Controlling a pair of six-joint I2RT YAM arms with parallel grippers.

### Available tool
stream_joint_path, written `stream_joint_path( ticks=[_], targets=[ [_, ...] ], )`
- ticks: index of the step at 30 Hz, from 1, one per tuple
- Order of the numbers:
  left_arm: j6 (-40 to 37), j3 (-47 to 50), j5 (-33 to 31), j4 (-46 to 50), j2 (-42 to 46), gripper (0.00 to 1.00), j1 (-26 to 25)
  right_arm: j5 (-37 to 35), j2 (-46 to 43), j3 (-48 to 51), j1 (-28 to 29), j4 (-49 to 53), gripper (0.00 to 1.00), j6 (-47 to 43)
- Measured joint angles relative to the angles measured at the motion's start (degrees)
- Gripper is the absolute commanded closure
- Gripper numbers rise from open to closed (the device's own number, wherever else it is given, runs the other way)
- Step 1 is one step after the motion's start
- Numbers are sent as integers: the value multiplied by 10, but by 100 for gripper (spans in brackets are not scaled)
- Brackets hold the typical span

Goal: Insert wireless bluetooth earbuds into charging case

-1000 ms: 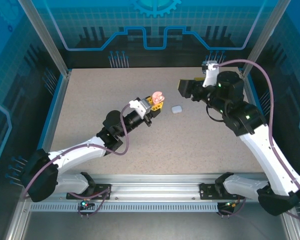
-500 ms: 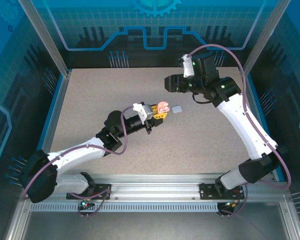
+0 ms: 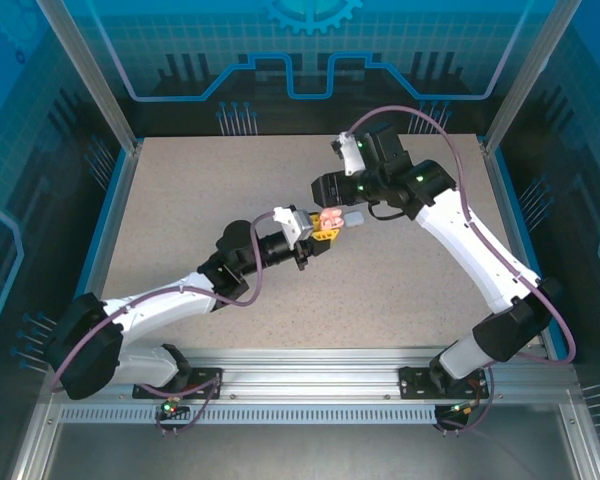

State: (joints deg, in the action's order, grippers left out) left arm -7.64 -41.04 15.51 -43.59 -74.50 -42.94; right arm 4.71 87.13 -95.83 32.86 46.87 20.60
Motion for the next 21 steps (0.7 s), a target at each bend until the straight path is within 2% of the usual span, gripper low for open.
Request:
stream_joint_path(
  ticks=[6,12,17,21],
  targets=[
    [-6,-5,-12,5,-7,100,-1,-10,-79,57,4,12,34,6],
    [-13,-16,-29,-7,-11,100,0,-42,-151,74,1,17,31,19],
    [-3,-16,-50,-13,-22,100,1,-78,-186,112,-38,7,30,40],
    [22,-15,-78,-10,-35,100,1,-94,-201,188,-62,-21,30,59]
  ],
)
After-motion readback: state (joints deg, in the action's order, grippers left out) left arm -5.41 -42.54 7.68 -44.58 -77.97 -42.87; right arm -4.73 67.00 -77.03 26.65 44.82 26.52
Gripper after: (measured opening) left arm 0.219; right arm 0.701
